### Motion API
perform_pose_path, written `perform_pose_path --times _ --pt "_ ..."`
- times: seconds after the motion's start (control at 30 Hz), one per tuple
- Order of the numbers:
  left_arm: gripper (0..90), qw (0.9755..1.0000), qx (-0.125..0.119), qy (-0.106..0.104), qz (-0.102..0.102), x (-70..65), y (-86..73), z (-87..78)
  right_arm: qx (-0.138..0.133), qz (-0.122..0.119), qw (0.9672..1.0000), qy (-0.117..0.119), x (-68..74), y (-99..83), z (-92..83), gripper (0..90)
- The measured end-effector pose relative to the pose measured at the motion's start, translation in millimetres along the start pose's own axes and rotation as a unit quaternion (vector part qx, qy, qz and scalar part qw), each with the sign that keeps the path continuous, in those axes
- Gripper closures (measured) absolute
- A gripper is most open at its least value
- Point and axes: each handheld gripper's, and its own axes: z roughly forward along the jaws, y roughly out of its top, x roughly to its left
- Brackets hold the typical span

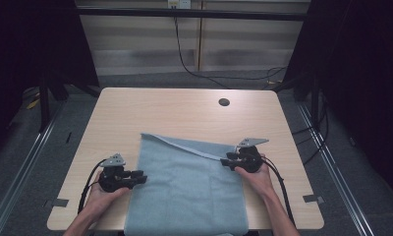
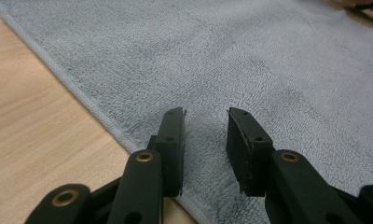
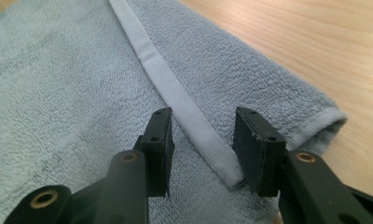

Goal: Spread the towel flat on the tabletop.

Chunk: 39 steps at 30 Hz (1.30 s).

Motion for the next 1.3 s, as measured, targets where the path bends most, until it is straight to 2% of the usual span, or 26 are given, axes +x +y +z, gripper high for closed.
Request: perform_pose_path --times 0.07,0.17,0.27,0.33,0.4,0.5,0.57,0.67,0.73,0.77,0.87,1.0,1.07,1.13,1.17,1.23,1.3 --pt "66.8 1.0000 0.001 0.001 0.003 0.2 0.1 -0.1 0.002 -0.016 0.9998 -0.012 2.5 -0.3 0.7 61.1" --pt "66.8 1.0000 0.001 0.002 0.004 0.1 -0.1 -0.4 0.010 -0.042 0.9983 -0.039 4.0 1.8 1.8 71.8" --pt "66.8 1.0000 0.002 0.001 0.003 0.5 0.0 -0.6 0.013 -0.018 0.9989 -0.040 -0.8 4.0 1.2 85.1" --pt "66.8 1.0000 0.000 0.000 0.001 0.7 -0.1 -0.5 0.010 -0.001 0.9994 -0.033 -5.9 7.3 0.2 87.5" --pt "66.8 1.0000 0.001 -0.002 0.001 1.1 -0.1 -0.6 0.008 0.005 0.9996 -0.026 -9.8 14.9 -2.3 87.9" --pt "66.9 1.0000 0.001 -0.001 0.002 0.9 0.0 -0.5 -0.022 0.024 0.9994 -0.015 -18.3 32.9 -8.8 88.0" --pt "66.9 1.0000 0.001 -0.001 0.002 0.8 -0.1 -0.5 -0.033 0.035 0.9986 -0.025 -26.1 45.7 -11.0 87.6" --pt "66.9 1.0000 0.000 0.000 0.002 0.6 -0.2 -0.5 -0.051 0.065 0.9957 -0.042 -39.5 56.8 -10.2 79.6" --pt "66.9 1.0000 0.000 0.000 0.001 0.7 -0.4 -0.8 -0.056 0.079 0.9938 -0.054 -43.5 58.5 -8.9 71.5" --pt "66.9 1.0000 0.001 -0.001 0.001 1.0 -0.4 -1.1 -0.062 0.082 0.9934 -0.051 -43.5 57.9 -9.3 70.8" --pt "66.9 1.0000 0.000 -0.002 -0.001 1.7 -0.4 -1.2 -0.059 0.074 0.9939 -0.056 -38.7 54.3 -9.8 65.8" --pt "66.3 1.0000 0.000 -0.001 -0.001 1.2 -0.6 -1.4 -0.062 0.074 0.9949 -0.030 -32.3 44.6 -13.0 64.3" --pt "64.4 0.9999 -0.004 0.000 -0.014 1.9 0.1 -1.0 -0.053 0.066 0.9962 -0.021 -26.3 39.3 -14.9 64.2" --pt "62.0 1.0000 0.002 0.003 -0.006 2.1 3.0 -1.2 -0.048 0.061 0.9969 -0.014 -21.8 34.0 -17.7 64.3" --pt "60.7 0.9999 -0.002 0.005 -0.009 2.6 5.1 -1.9 -0.046 0.062 0.9970 -0.008 -20.5 31.3 -18.9 64.4" --pt "60.5 1.0000 -0.002 0.007 0.005 2.8 11.6 -3.6 -0.041 0.058 0.9975 -0.006 -18.6 26.1 -19.2 64.4" --pt "58.9 0.9999 -0.011 0.011 0.003 6.0 18.5 -4.3 -0.034 0.061 0.9975 0.001 -16.2 21.1 -18.0 64.0"
